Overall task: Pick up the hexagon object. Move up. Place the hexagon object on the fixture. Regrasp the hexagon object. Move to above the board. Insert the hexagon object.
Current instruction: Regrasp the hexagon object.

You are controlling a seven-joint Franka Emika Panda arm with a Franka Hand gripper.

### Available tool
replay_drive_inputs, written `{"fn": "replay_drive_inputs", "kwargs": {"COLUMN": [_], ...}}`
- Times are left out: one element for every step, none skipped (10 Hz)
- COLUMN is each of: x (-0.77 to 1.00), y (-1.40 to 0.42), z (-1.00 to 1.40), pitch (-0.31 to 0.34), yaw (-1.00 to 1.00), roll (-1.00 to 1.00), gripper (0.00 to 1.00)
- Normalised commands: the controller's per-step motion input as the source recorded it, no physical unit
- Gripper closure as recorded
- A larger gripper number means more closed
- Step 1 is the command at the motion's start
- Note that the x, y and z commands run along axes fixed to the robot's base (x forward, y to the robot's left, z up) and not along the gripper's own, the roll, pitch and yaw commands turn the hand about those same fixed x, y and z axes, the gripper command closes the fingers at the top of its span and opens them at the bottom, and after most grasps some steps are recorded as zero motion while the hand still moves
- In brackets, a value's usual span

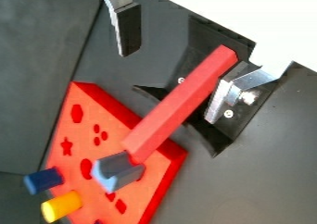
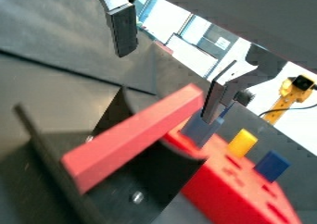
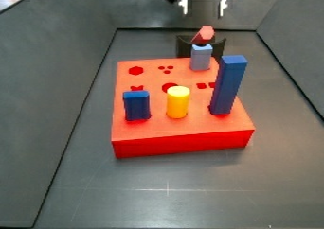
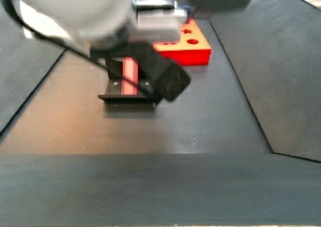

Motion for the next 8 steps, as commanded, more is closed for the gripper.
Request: {"fn": "replay_drive_inputs", "kwargs": {"x": [-0.03,0.01,0.02,-0.02,-0.04,-0.06,-0.06,-0.06], "y": [0.0,-1.0,-1.0,-1.0,-1.0,-1.0,-1.0,-0.95], "z": [0.3,0.88,0.84,0.81,0.77,0.69,0.6,0.41], "pitch": [0.039,0.055,0.054,0.044,0.036,0.03,0.028,0.024], "yaw": [-0.03,0.02,0.02,0.02,0.01,0.01,0.01,0.01], "roll": [0.05,1.0,1.0,1.0,1.0,1.0,1.0,1.0], "gripper": [0.0,0.0,0.0,0.0,0.0,0.0,0.0,0.0]}}
